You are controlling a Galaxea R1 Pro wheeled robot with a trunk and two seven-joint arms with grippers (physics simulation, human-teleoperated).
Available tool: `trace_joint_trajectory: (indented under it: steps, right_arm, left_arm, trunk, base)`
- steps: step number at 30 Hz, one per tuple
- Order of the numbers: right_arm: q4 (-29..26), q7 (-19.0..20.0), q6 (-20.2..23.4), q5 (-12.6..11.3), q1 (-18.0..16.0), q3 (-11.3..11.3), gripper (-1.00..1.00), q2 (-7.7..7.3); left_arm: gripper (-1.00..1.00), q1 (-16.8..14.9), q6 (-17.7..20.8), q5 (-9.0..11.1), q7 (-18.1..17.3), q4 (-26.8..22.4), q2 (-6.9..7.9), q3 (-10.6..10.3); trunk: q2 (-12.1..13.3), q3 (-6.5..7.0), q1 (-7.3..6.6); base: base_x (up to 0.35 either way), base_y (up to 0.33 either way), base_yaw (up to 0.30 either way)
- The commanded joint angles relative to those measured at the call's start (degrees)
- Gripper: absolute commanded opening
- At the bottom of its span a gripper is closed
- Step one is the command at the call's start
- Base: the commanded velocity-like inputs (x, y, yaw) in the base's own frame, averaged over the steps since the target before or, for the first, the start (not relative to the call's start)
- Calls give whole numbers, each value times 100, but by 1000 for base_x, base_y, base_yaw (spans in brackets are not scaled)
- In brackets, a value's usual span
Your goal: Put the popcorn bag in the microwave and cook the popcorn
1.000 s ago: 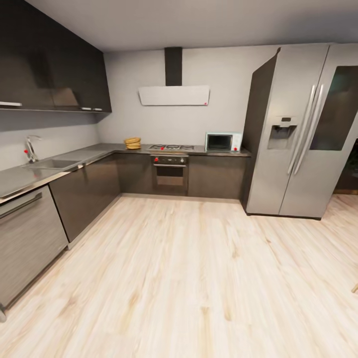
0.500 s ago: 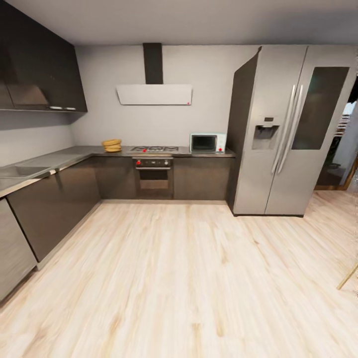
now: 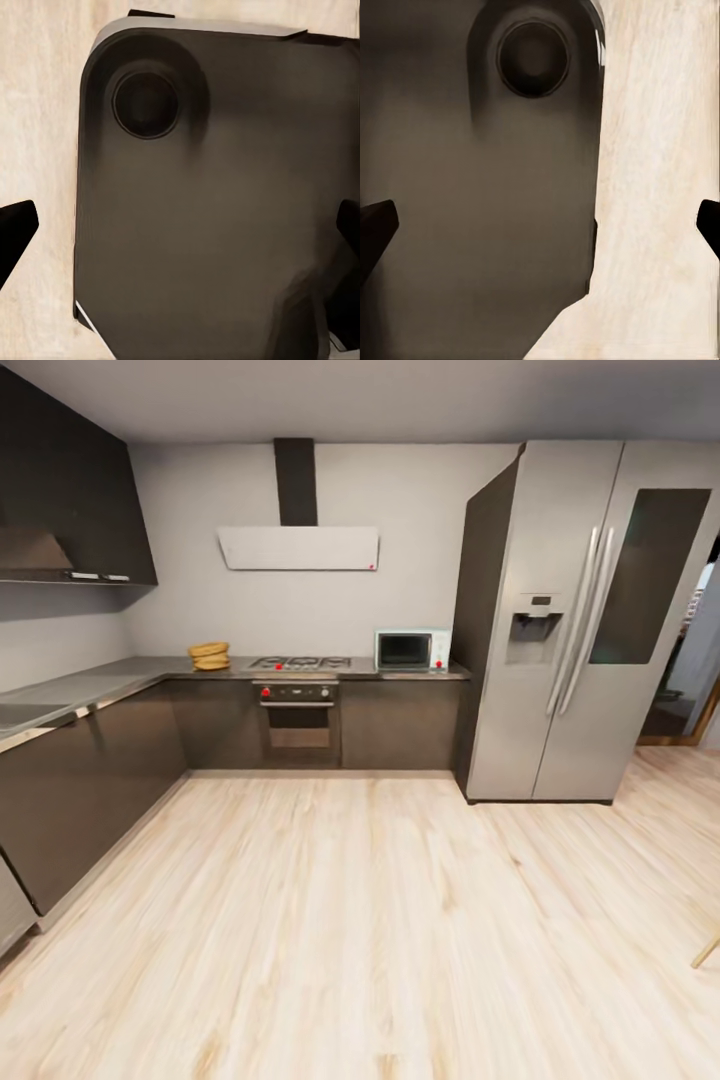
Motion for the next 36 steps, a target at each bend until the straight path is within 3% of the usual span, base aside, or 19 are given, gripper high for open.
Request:
trace_joint_trajectory:
  steps: [1, 12, 19, 36]
  right_arm:
    - [-2, 22, -17, 18, 0, 5, 100, -4]
    - [-6, -10, -27, 39, 2, 6, 100, -7]
    - [-6, -13, -20, 39, 1, 6, 100, -13]
    - [-4, -33, -29, 39, 0, 0, 100, -7]
  left_arm:
    - [100, -1, -15, 54, 11, 0, -2, -2]
    - [100, -1, -15, 66, 16, 3, -2, -1]
    - [100, -1, -15, 248, 12, 5, 7, -4]
    - [100, -1, 196, 275, 14, 0, 24, -4]
  trunk:
    - [-2, -4, 3]
    - [-2, -4, 3]
    - [-2, -4, 3]
    - [-2, -4, 3]
  base:
    - [320, -135, 0]
    - [312, -171, 0]
    - [310, -151, 0]
    - [332, -11, 0]
